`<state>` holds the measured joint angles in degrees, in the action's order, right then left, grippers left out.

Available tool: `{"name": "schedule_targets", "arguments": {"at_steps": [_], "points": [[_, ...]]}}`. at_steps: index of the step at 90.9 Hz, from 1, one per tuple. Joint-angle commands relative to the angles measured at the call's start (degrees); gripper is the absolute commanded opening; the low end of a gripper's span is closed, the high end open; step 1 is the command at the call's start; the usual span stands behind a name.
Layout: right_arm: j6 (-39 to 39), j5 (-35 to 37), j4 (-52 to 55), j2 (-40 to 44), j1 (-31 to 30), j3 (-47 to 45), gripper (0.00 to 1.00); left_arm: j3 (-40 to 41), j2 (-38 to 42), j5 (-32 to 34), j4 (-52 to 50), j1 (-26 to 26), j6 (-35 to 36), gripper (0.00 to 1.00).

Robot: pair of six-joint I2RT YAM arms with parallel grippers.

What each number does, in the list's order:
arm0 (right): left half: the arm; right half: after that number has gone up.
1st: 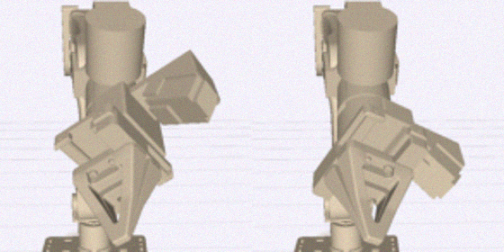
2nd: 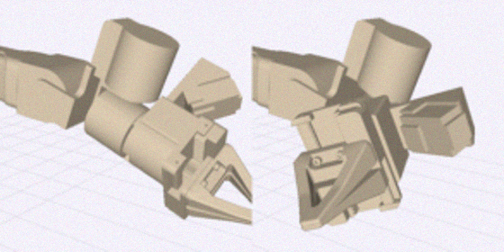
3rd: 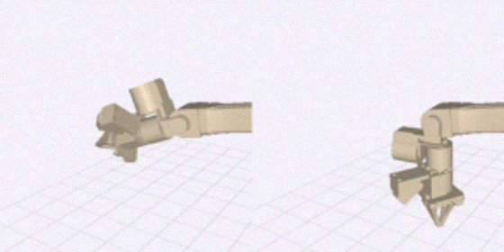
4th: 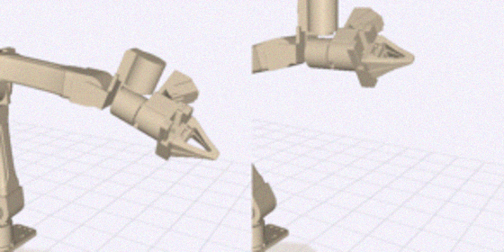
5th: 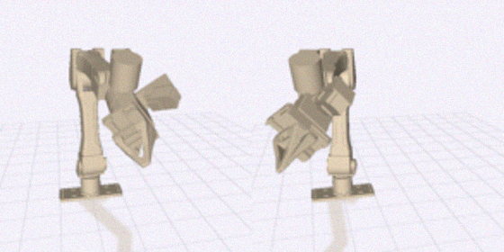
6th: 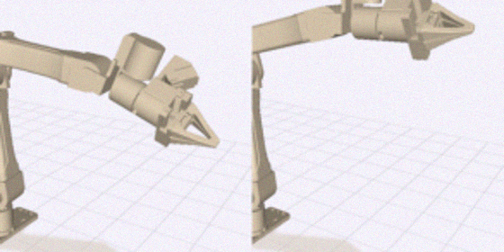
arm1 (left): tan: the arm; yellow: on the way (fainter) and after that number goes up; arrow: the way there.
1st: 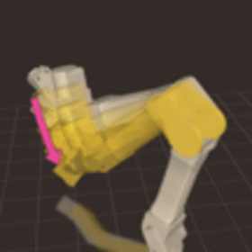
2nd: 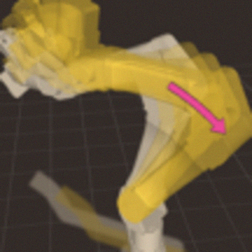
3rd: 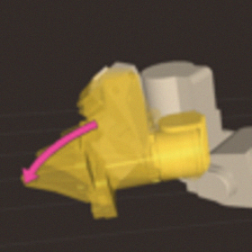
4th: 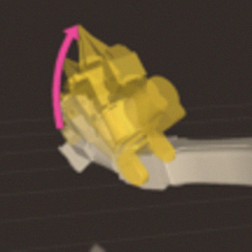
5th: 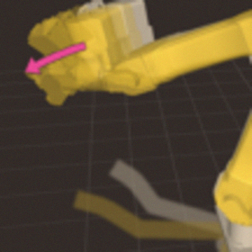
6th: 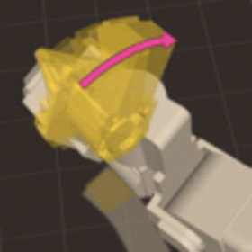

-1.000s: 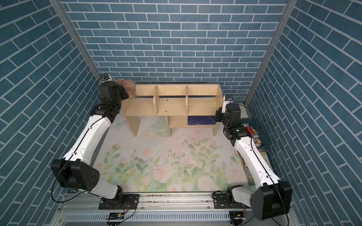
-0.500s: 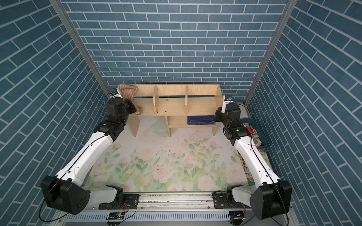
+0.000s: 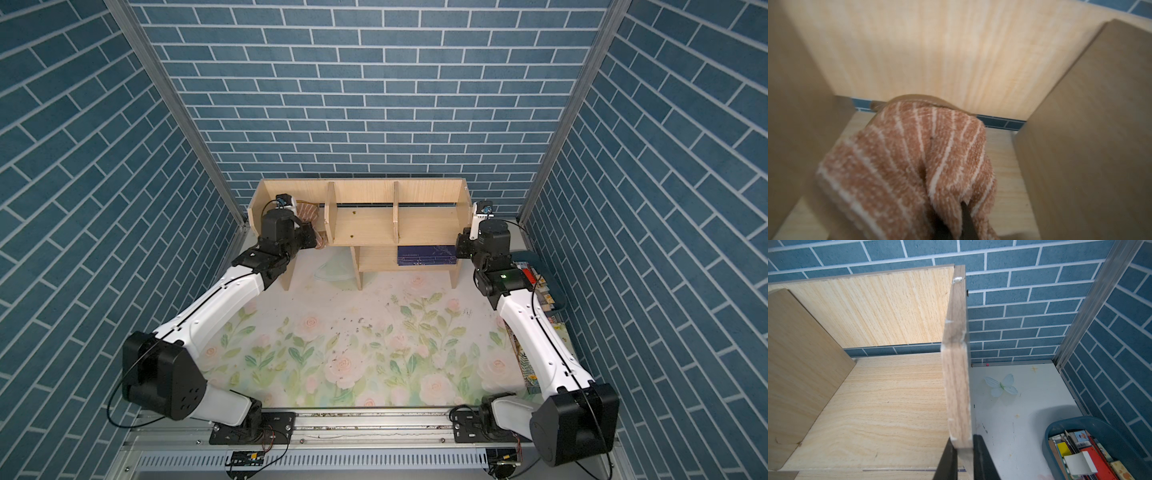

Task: Wipe the bookshelf clean with a cloth
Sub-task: Wipe the dust from the shelf.

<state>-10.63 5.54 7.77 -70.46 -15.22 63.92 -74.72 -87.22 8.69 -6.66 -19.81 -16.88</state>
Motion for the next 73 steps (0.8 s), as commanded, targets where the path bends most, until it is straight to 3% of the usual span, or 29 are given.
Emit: {"name": "schedule_targets", "arguments": {"at_steps": [1, 17, 25, 42, 57, 73], "points": [[-3.98, -8.42, 1.63, -1.09, -2.29, 1.14, 0.00, -7.11, -2.88, -3.86, 0.00, -3.00, 1.96, 0.00], [-3.46, -8.83, 1.41, -3.07, -1.55, 2.39, 0.00, -15.62, -4.51, -2.22, 0.51, -3.26, 1.09, 0.00], [-3.13, -9.13, 1.37, -4.30, -1.44, 3.37, 0.00, -20.51, -5.45, 1.88, -0.21, -3.03, 3.08, 0.00], [-2.41, -9.50, 0.86, -6.10, -1.30, 4.34, 0.00, -26.99, -7.67, 10.91, -6.91, 3.32, 2.38, 0.00], [-2.11, -9.50, 0.39, -7.04, -1.36, 4.20, 0.00, -18.51, -3.42, 13.20, -8.28, 10.71, -0.77, 0.00], [-2.74, -9.50, -0.76, -6.78, -1.32, 2.73, 0.00, -8.80, 1.71, 10.35, -5.83, 12.35, -0.81, 0.00]]}}
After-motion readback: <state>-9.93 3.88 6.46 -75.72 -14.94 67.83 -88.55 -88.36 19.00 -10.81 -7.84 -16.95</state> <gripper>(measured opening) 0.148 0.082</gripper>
